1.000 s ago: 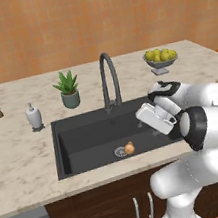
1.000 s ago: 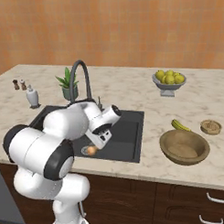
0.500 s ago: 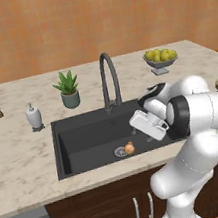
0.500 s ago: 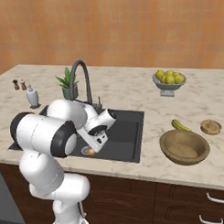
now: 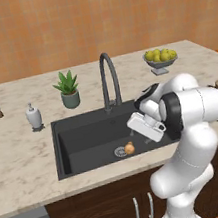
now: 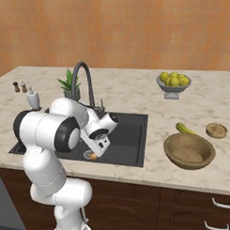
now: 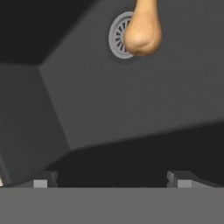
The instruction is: Pick the squash from the sink and place it in the bowl. Then pick the bowl and place it in the microwave. Then close the microwave door and press the start button.
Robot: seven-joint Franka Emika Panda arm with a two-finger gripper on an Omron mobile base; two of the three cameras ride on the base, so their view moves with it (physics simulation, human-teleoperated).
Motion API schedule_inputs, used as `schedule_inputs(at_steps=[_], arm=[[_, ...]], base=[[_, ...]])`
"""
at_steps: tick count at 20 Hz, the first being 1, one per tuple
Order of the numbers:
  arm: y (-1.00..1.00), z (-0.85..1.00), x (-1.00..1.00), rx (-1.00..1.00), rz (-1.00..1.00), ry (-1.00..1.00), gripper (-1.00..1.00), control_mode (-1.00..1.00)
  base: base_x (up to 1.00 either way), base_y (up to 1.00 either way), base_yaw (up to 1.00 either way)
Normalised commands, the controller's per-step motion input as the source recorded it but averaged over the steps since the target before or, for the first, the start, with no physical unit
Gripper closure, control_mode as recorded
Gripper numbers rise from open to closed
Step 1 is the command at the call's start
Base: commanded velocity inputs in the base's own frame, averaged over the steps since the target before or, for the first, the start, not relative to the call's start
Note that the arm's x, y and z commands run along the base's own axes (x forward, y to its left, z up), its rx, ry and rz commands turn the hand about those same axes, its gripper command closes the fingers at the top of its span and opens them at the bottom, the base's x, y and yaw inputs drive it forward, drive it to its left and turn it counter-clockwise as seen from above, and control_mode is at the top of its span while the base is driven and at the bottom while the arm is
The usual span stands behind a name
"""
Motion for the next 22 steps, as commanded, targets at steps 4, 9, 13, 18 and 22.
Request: schedule_inputs(at_steps=[4, 9, 13, 18, 22], arm=[[-0.09, -0.45, 0.0, 0.0, 0.05, 0.0, -1.0, -1.0], [0.0, -0.44, -0.16, 0.0, 0.02, -0.02, -1.0, -1.0], [0.0, -0.46, -0.4, 0.0, 0.01, -0.1, -1.0, -1.0], [0.0, -0.53, -0.44, 0.0, 0.02, -0.12, -1.0, -1.0], [-0.02, -0.7, -0.04, 0.0, 0.04, -0.01, -1.0, -1.0]], base=[[0.0, 0.0, 0.0], [0.0, 0.0, 0.0], [0.0, 0.0, 0.0], [0.0, 0.0, 0.0], [0.0, 0.0, 0.0]])
